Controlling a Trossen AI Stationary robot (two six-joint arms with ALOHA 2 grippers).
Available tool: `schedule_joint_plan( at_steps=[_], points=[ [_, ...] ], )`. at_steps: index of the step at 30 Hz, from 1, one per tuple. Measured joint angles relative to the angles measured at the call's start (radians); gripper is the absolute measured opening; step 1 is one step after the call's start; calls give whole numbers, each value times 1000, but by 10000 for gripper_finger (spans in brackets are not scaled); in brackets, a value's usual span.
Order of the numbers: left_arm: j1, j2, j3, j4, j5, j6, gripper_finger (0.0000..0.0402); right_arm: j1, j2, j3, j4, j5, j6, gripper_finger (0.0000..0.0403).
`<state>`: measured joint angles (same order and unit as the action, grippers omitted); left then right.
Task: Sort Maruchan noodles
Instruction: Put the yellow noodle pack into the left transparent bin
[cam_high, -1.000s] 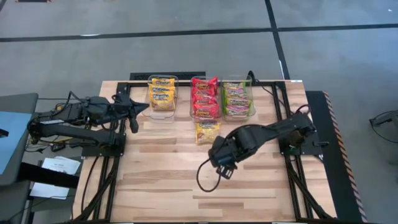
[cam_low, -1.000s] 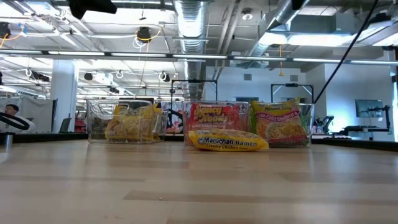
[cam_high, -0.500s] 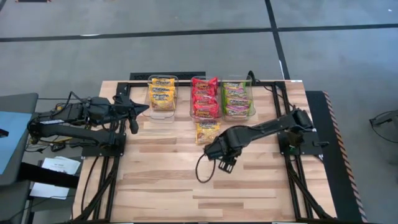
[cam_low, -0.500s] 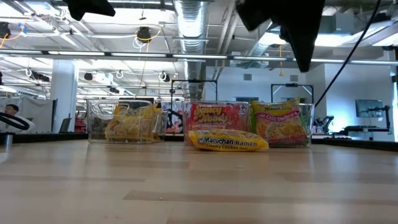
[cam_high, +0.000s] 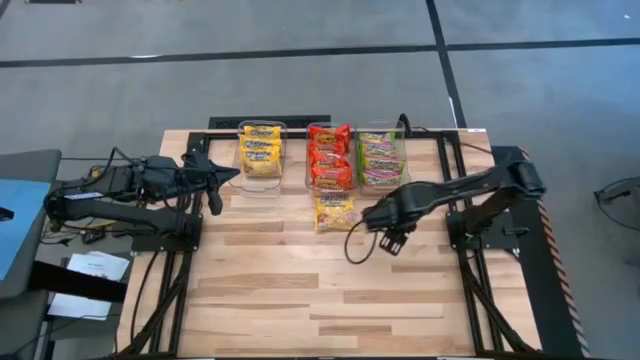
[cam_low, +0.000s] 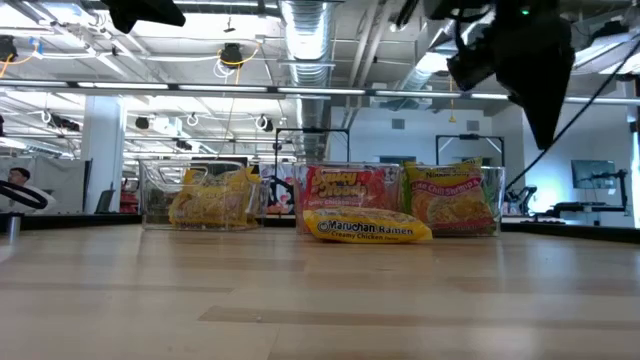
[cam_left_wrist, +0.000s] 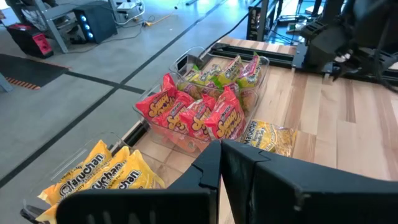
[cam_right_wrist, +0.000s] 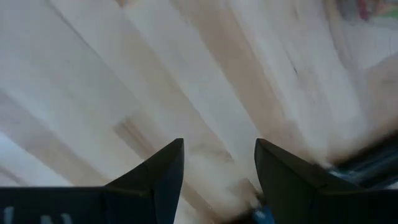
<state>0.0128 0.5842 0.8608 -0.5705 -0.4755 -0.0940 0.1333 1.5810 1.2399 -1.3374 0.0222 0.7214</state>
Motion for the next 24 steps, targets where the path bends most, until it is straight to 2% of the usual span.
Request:
schedule_joint_plan(
  at_steps=[5, 9, 16, 20, 24],
  points=[
    [0, 0, 0, 0, 0, 0, 0, -7, -169, -192, 247, -28, 111, 218],
    [0, 0, 0, 0, -1, 0, 0, -14, -233, -286, 470, -51, 188, 218],
    [0, 0, 0, 0, -1, -6, 0, -19, -202, -318, 769, -51, 116, 218],
    [0, 0, 0, 1, -2, -7, 0, -25, -161, -311, 863, -50, 89, 223],
    [0, 0, 0, 1, -2, -8, 0, -33, -90, -271, 884, -47, 21, 233]
  ],
)
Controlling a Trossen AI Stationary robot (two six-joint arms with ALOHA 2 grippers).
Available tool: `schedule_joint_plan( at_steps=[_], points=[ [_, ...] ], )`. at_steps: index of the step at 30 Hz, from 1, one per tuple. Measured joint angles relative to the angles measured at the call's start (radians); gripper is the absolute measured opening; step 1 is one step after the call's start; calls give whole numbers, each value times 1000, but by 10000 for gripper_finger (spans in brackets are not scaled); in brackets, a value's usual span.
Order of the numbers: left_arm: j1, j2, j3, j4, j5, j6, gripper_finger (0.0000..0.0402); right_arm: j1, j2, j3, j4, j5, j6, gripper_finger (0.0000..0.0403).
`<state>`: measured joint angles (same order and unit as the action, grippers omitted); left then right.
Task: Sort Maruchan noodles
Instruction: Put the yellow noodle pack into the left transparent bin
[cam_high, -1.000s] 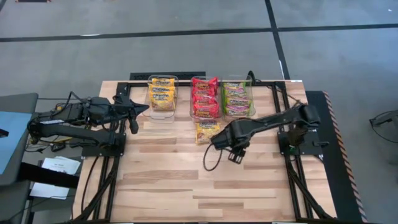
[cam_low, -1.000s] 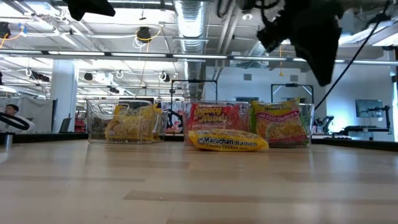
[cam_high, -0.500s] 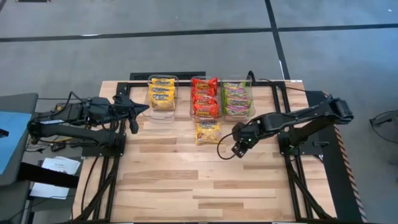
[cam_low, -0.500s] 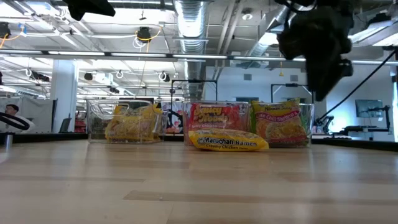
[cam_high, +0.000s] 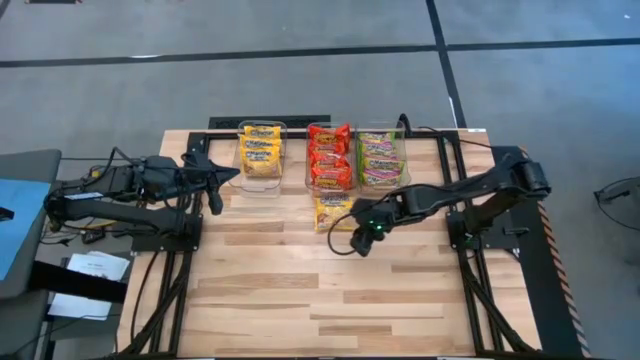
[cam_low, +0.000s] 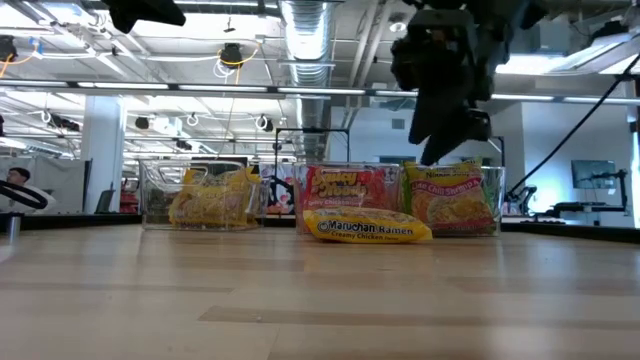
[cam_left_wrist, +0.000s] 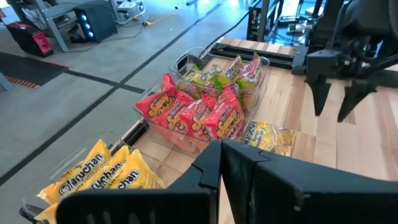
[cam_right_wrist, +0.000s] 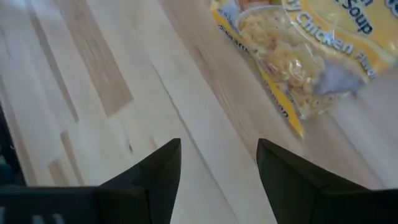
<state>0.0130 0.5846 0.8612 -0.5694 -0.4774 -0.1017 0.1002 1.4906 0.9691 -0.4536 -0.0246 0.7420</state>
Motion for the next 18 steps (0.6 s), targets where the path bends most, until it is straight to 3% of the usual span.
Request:
schedule_joint_plan(
  at_steps=[9, 18],
  points=[
    [0, 4, 0, 3, 0, -26, 0, -42, 162, 170, -33, 0, -60, 239],
    [0, 4, 0, -1, 0, -39, 0, -97, 279, 293, -100, 26, 225, 239]
  ],
)
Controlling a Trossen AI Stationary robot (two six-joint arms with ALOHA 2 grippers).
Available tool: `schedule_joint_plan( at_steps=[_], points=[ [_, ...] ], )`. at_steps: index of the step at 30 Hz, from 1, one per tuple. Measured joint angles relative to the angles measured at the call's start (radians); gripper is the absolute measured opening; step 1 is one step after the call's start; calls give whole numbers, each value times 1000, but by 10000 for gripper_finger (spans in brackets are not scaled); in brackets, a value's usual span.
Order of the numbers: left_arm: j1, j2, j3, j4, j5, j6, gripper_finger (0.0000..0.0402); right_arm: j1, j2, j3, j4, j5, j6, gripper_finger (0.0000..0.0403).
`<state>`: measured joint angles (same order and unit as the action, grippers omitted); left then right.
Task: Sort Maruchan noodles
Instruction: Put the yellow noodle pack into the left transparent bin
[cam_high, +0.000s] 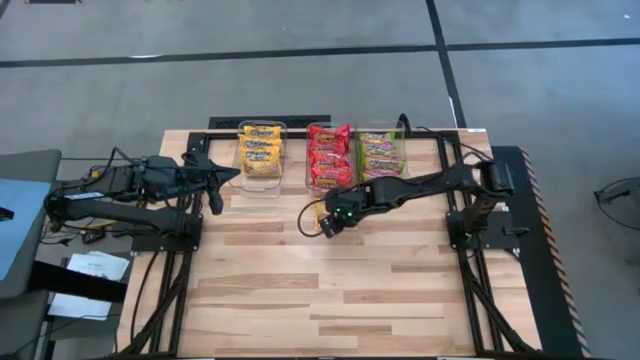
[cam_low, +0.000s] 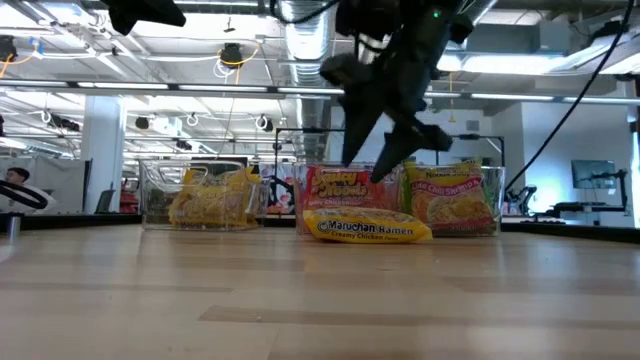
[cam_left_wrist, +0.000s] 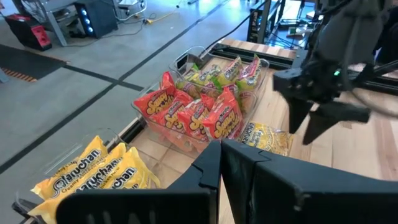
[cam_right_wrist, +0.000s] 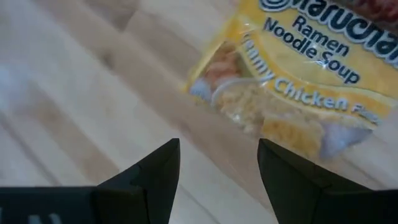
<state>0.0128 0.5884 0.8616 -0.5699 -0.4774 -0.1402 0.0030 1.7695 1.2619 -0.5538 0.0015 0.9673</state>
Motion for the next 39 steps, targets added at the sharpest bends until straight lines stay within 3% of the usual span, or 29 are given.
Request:
schedule_joint_plan(
  at_steps=[10, 23, 39],
  points=[
    [0, 0, 0, -2, 0, 0, 0, 6, 49, 3, -32, 96, 256, 239],
    [0, 0, 0, -1, 1, 1, 0, -15, 100, 3, -37, 218, 296, 239],
    [0, 0, 0, 0, 1, -2, 0, -50, 131, 4, -72, 221, 278, 239]
  ],
)
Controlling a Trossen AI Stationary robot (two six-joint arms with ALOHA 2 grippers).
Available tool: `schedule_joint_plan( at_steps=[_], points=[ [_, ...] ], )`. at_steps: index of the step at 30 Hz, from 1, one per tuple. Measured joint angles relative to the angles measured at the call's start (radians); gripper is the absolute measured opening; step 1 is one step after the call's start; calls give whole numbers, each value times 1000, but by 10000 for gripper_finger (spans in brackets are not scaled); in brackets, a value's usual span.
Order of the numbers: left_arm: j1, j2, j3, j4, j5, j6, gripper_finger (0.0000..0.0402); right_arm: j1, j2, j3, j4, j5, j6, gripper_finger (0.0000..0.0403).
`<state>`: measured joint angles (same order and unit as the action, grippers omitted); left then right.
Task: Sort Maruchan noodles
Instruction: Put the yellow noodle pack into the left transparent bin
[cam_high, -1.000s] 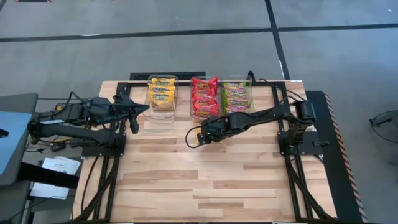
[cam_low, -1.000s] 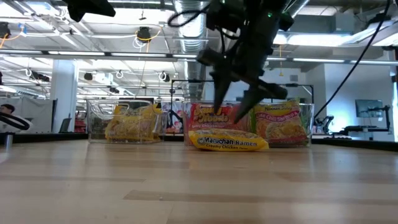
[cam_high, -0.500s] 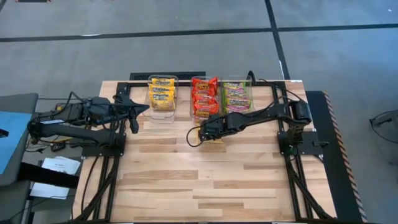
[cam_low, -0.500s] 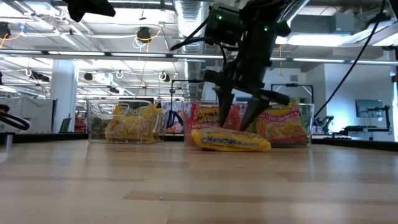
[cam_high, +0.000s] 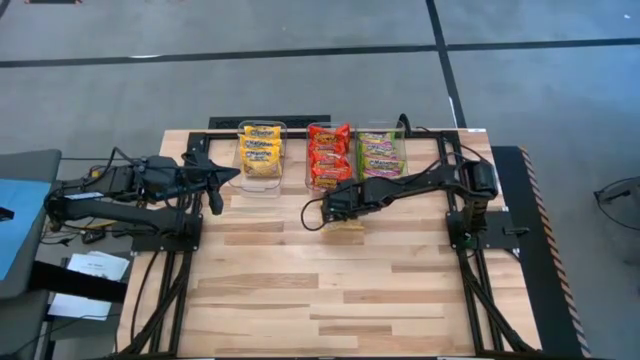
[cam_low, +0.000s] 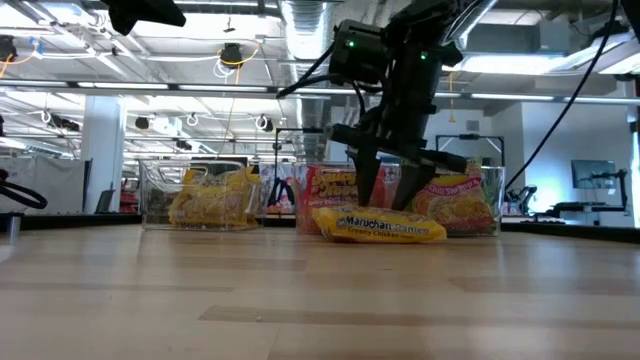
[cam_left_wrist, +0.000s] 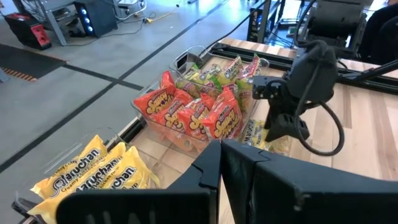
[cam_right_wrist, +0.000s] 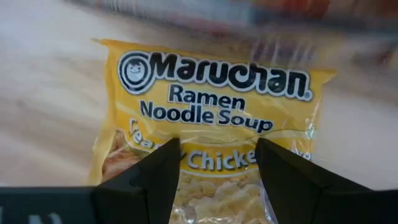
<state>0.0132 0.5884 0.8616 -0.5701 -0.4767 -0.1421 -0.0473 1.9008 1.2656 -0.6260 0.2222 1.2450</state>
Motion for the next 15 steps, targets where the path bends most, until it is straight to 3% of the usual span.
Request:
schedule_joint_plan(
  at_steps=[2, 10, 15],
  points=[
    [0, 0, 0, 0, 0, 0, 0, 1, 3, 1, -2, -48, -10, 239],
    [0, 0, 0, 0, 0, 3, 0, 20, 30, 3, 4, -50, 11, 236],
    [0, 0, 0, 0, 0, 3, 0, 18, 31, 2, -2, -57, 29, 186]
  ],
)
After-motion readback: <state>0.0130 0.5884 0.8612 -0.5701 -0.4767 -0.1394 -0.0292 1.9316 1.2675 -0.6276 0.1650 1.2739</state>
